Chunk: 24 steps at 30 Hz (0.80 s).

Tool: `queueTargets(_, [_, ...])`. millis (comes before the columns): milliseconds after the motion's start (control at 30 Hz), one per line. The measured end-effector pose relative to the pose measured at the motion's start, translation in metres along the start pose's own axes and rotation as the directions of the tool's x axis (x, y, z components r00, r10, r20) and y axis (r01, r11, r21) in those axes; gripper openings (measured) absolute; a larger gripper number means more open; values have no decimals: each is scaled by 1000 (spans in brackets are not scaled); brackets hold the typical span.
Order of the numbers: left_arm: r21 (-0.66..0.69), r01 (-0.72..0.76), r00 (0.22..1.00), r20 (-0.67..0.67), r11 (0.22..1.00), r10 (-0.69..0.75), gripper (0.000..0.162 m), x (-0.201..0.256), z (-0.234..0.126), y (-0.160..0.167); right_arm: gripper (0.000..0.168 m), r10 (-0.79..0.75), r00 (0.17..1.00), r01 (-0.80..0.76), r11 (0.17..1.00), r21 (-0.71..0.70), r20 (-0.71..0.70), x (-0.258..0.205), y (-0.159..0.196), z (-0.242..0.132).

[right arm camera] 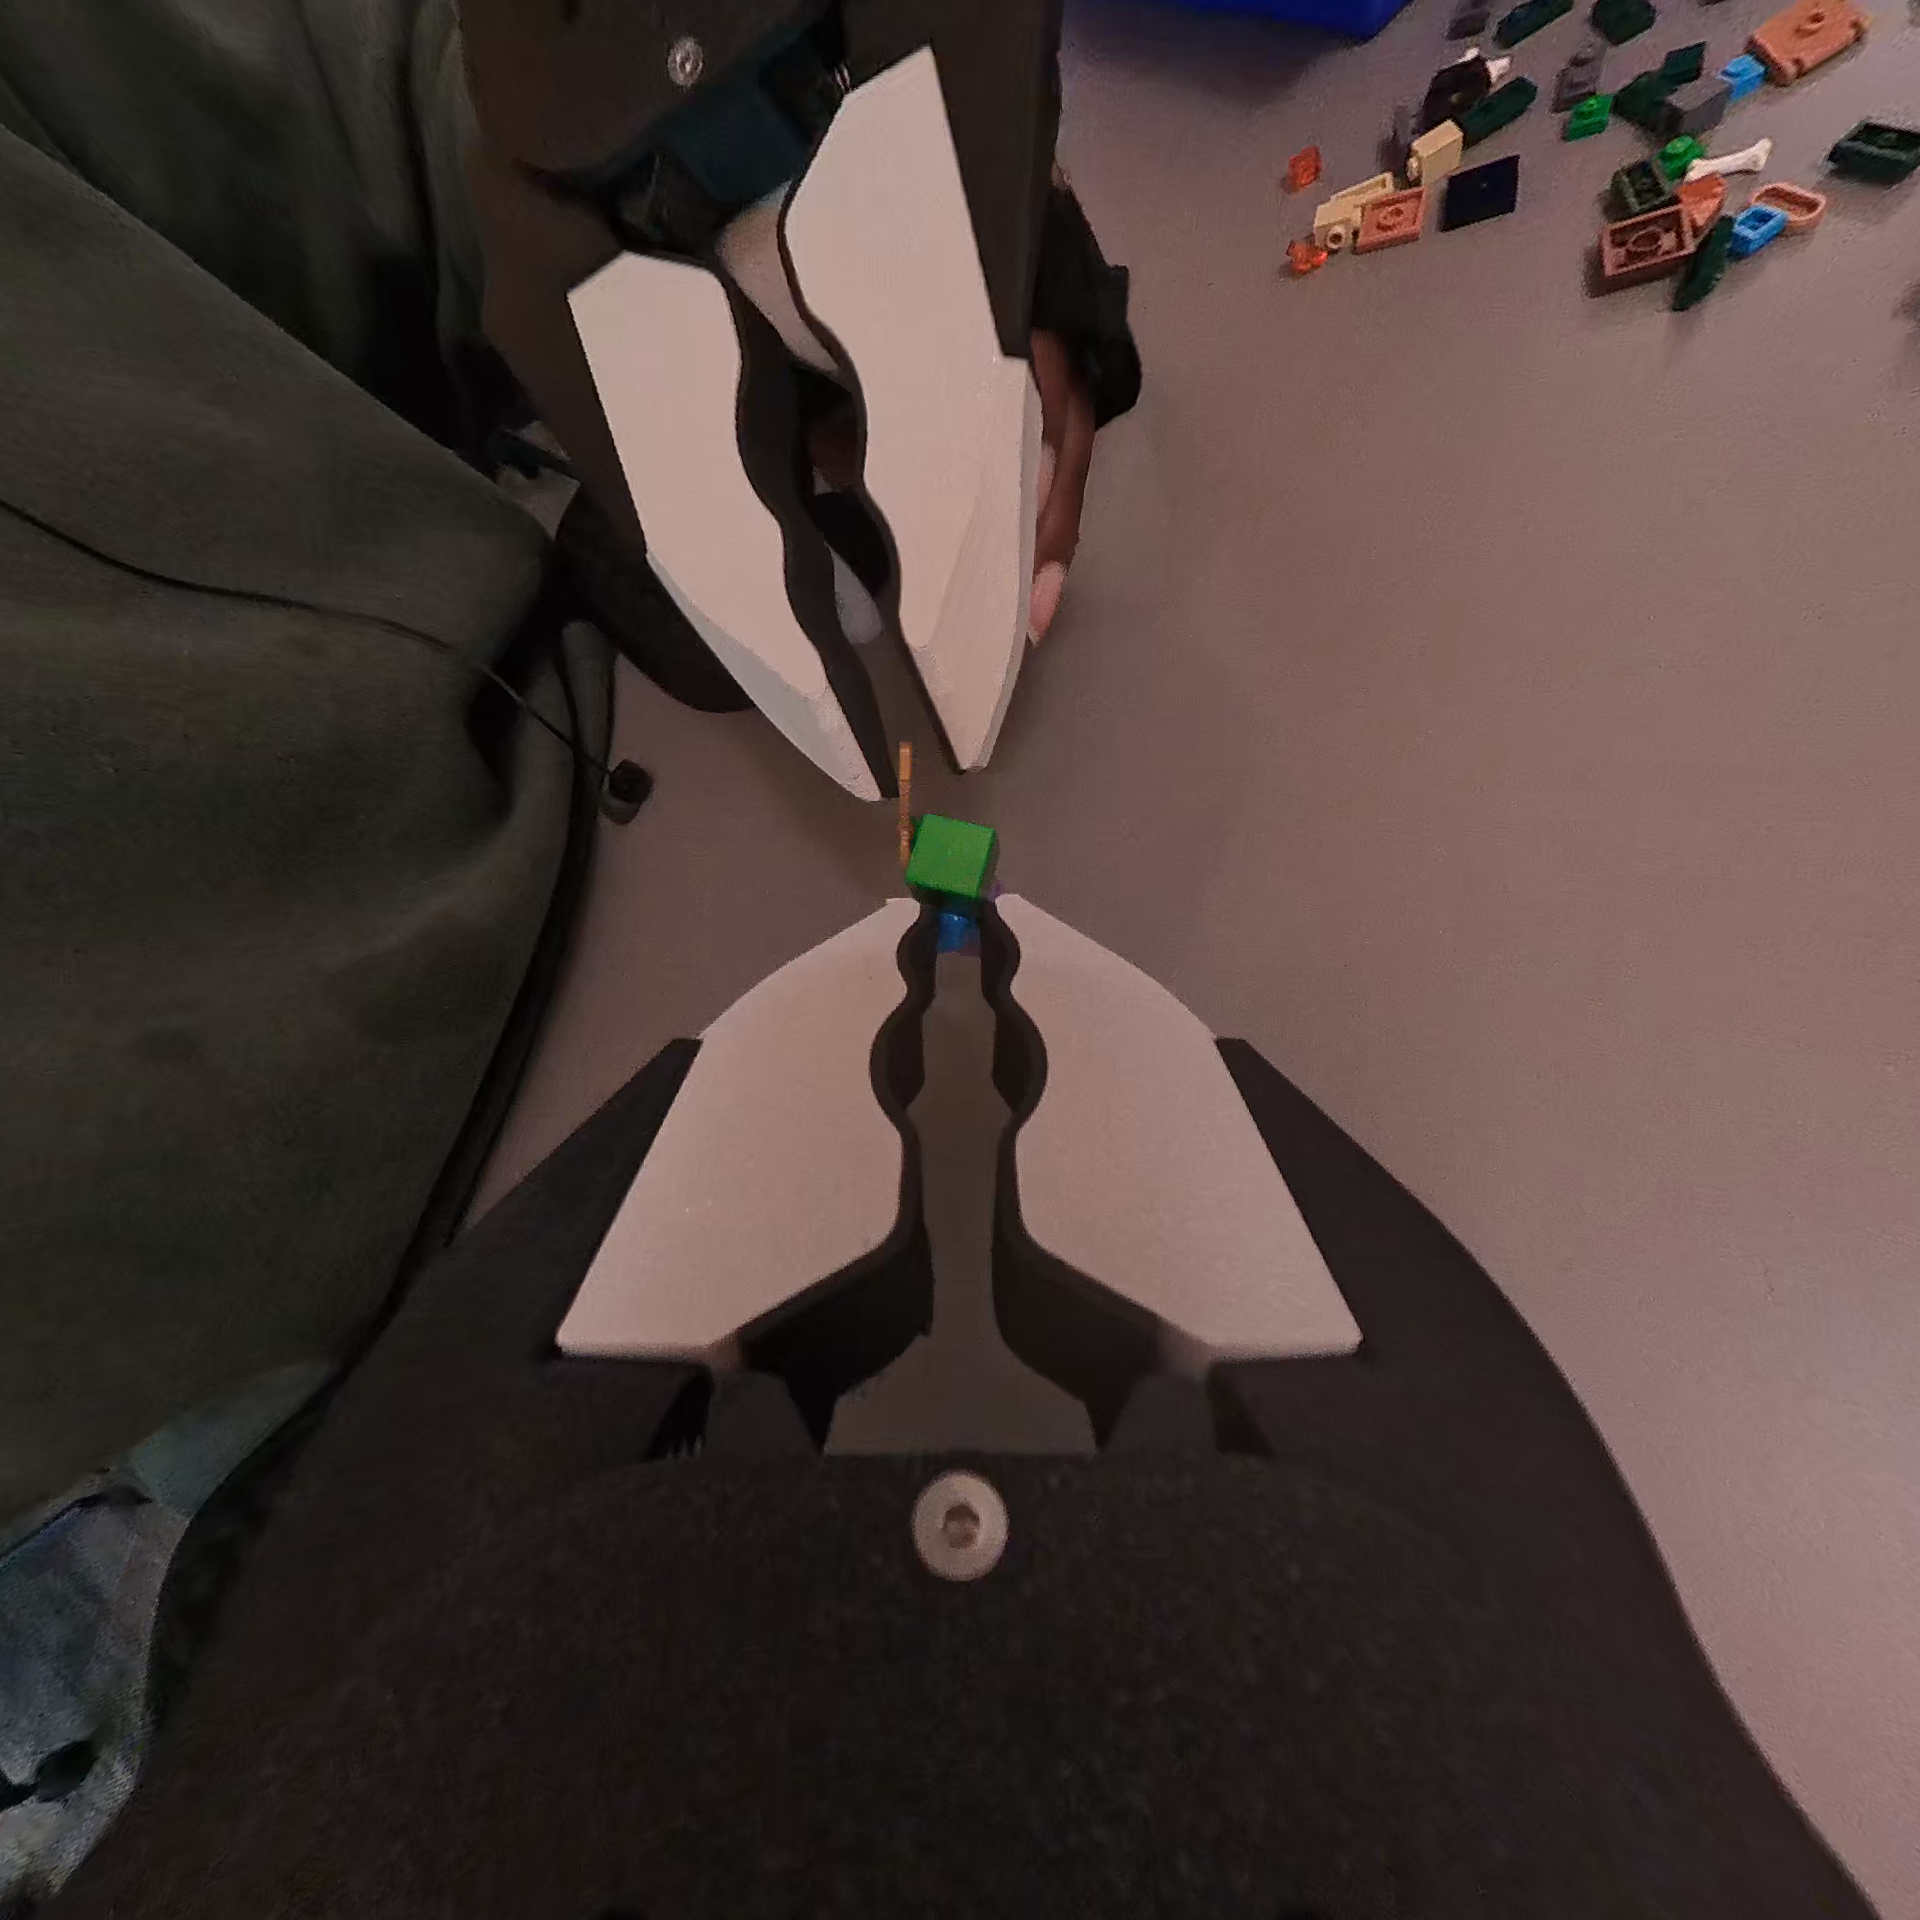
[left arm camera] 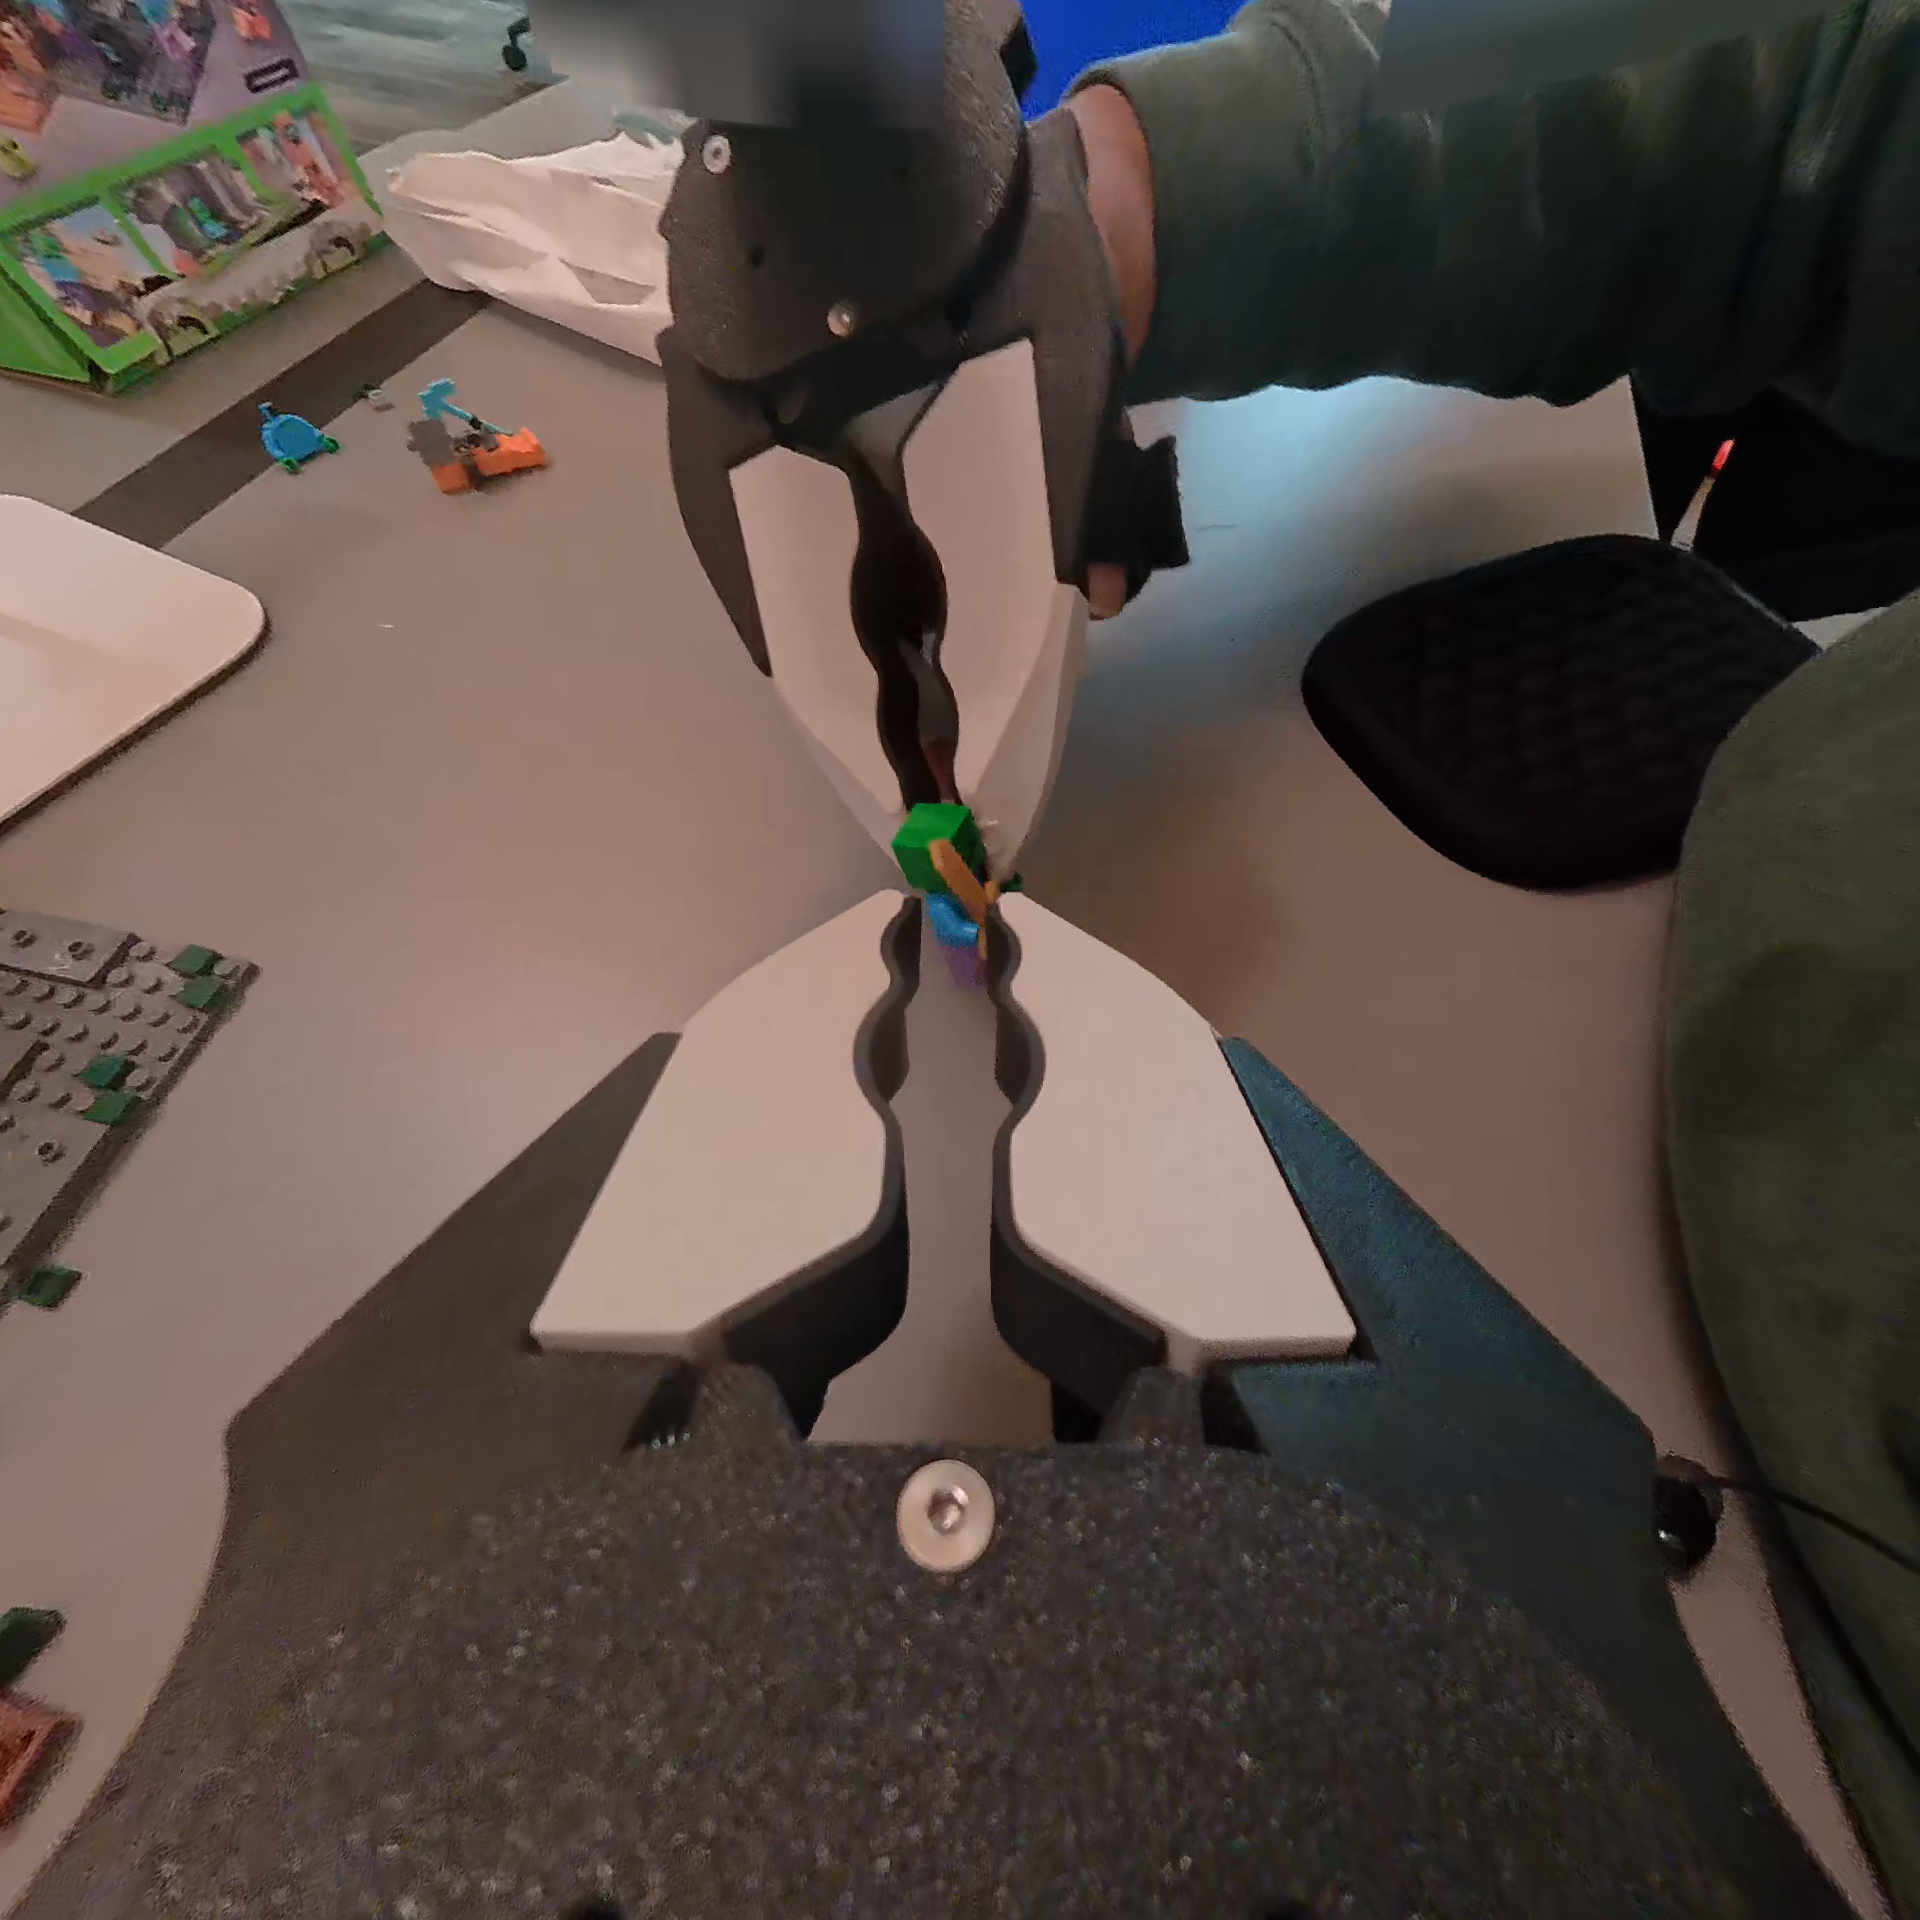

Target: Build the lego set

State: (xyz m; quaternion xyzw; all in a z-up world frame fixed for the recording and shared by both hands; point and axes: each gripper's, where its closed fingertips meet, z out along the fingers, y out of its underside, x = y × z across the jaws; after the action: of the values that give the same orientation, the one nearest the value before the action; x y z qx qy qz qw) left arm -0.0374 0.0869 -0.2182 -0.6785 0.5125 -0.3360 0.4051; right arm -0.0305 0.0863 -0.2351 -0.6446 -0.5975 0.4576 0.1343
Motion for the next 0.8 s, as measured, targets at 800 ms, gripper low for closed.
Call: queueTargets(800, [65, 115, 900, 415, 991, -132, 11, -44, -8, -12, 7, 63, 930, -25, 994, 111, -362, 32, -25, -7])
